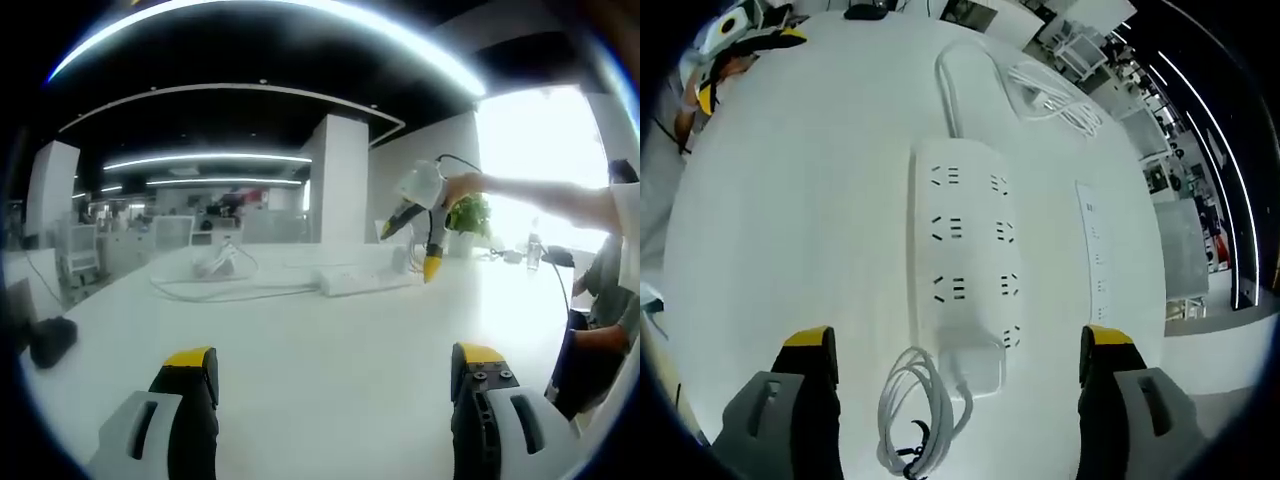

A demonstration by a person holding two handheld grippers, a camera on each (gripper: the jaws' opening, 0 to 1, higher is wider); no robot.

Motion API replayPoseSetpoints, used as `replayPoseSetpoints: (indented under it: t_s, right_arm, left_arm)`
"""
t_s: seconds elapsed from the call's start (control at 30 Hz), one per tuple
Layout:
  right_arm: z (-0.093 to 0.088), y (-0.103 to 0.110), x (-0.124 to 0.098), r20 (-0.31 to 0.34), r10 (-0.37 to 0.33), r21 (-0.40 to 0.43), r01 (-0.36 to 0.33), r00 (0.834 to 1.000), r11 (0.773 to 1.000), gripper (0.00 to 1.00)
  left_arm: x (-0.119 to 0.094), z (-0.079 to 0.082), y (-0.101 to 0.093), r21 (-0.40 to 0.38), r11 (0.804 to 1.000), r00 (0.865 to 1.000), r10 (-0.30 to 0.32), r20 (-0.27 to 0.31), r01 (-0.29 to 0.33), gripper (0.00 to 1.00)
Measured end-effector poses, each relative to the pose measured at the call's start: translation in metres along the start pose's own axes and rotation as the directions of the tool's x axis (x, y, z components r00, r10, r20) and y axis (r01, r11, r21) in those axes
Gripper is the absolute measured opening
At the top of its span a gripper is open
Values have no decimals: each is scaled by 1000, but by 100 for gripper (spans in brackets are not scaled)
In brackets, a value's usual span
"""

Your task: Straighten the power strip on the desk, plug the charger into it

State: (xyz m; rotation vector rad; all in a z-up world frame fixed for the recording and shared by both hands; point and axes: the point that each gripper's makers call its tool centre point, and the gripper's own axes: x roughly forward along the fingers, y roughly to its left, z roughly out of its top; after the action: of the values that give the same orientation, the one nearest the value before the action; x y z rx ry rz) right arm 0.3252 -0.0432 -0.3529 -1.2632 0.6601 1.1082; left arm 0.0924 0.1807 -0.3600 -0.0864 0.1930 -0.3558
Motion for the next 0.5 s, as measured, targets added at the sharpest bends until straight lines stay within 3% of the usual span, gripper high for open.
replayPoseSetpoints:
  t_s: [0.5]
  right_arm:
    - [14,-5,-36,105,-53,77,45,993,996,100]
  left_arm:
    - [0,-1,-2,-3,1000,1000,-9,3,9,99]
